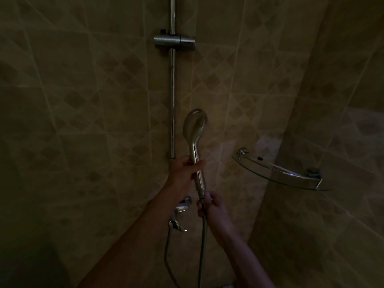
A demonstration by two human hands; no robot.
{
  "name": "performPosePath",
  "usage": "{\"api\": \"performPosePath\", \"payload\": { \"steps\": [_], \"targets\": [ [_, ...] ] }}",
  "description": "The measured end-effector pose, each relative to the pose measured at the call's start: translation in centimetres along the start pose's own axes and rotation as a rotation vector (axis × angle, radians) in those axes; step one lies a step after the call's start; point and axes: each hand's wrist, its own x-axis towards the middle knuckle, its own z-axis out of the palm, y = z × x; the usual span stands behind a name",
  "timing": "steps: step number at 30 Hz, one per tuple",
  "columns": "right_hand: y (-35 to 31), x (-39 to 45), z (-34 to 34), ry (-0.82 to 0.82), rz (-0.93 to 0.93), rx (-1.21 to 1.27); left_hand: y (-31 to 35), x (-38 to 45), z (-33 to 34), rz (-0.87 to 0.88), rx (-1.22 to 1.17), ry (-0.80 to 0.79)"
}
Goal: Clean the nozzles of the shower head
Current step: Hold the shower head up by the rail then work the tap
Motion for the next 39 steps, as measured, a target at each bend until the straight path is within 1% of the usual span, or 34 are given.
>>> {"api": "performPosePath", "payload": {
  "steps": [3, 6, 8, 12, 17, 20, 25, 28, 30, 32, 36, 39],
  "targets": [
    [0.0, -0.2, 0.0, -0.024, 0.024, 0.028, 0.4, -0.2, 0.0, -0.017, -0.038, -0.010],
    [0.4, -0.5, -0.1, -0.032, 0.029, 0.031, 0.3, -0.5, 0.1, -0.026, -0.150, -0.029],
    [0.6, -0.6, -0.2, -0.026, 0.024, 0.049, 0.2, -0.8, 0.1, -0.021, -0.182, -0.058],
    [1.2, -0.5, -0.5, -0.021, 0.027, 0.051, -0.3, -1.2, 0.1, 0.002, -0.058, -0.096],
    [1.6, -0.3, -0.9, -0.009, 0.030, 0.023, -0.3, -1.6, 0.3, -0.058, -0.085, -0.086],
    [1.5, -0.5, -0.7, -0.013, 0.039, -0.010, -0.7, -1.5, 0.3, -0.002, 0.044, -0.129],
    [1.5, -1.0, 0.0, -0.007, 0.027, -0.004, -1.2, -1.3, 0.5, 0.081, 0.112, -0.078],
    [0.9, -0.8, -0.3, -0.015, 0.004, 0.030, -1.2, -1.1, 0.8, 0.052, 0.028, -0.055],
    [0.5, -0.6, -0.5, -0.024, -0.009, 0.040, -1.2, -0.7, 1.2, -0.021, -0.108, -0.014],
    [0.6, -0.5, -0.5, -0.018, -0.003, 0.046, -1.1, -0.5, 1.4, -0.082, -0.157, 0.002],
    [0.9, -0.6, -0.4, -0.036, 0.006, 0.027, -1.4, -0.5, 1.0, -0.007, -0.007, -0.014],
    [0.9, -0.7, -0.7, -0.040, -0.007, -0.012, -1.6, -0.2, 0.9, 0.031, 0.116, 0.030]
  ]
}}
